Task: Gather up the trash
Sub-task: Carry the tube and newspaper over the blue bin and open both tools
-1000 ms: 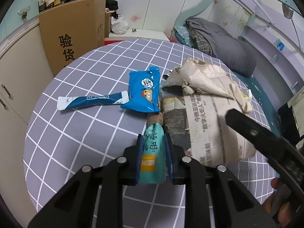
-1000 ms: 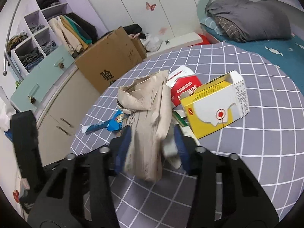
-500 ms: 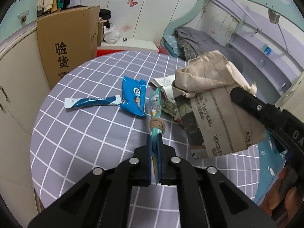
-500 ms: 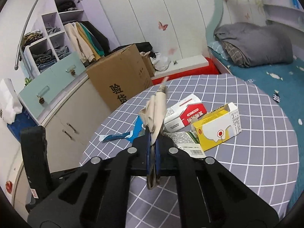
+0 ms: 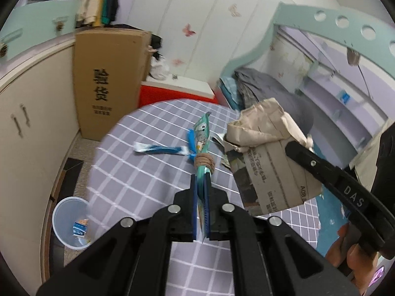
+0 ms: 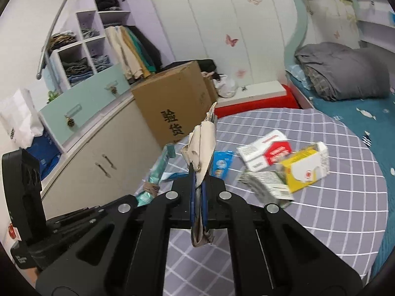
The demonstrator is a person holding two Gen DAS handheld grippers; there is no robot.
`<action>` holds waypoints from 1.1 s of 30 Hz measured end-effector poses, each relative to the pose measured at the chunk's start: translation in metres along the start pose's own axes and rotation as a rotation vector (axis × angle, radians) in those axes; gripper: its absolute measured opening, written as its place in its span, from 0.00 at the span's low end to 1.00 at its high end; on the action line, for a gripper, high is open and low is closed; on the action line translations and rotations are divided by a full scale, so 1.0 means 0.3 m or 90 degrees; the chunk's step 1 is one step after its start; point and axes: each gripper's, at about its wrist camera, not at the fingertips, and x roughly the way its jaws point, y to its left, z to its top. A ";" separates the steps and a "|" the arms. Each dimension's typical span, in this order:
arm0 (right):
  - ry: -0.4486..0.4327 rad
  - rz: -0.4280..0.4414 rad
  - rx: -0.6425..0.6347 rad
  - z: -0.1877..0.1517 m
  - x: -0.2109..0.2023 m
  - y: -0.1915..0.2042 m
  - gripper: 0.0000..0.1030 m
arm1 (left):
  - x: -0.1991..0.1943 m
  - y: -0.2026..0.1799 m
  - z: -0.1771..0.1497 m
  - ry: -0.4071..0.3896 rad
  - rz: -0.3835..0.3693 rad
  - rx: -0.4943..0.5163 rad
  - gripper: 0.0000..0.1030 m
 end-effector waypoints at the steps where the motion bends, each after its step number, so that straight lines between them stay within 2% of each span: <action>1: 0.001 0.007 -0.003 0.000 0.005 0.021 0.04 | -0.020 0.030 0.004 -0.004 0.007 -0.010 0.04; 4: 0.012 0.035 -0.021 0.001 0.041 0.115 0.04 | -0.078 0.141 0.013 -0.014 0.021 -0.051 0.04; 9: 0.042 0.089 -0.054 -0.025 0.130 0.292 0.04 | -0.176 0.345 0.014 -0.039 0.071 -0.106 0.04; 17: 0.118 0.171 -0.107 -0.113 0.336 0.596 0.04 | -0.294 0.700 -0.034 -0.054 0.160 -0.201 0.04; 24: 0.188 0.206 -0.150 -0.224 0.540 0.813 0.04 | -0.314 0.964 -0.085 -0.040 0.231 -0.273 0.04; 27: 0.218 0.213 -0.168 -0.282 0.637 0.892 0.04 | -0.305 1.049 -0.112 -0.028 0.247 -0.300 0.04; 33: 0.228 0.234 -0.193 -0.365 0.791 0.999 0.06 | -0.282 1.181 -0.146 -0.008 0.273 -0.331 0.04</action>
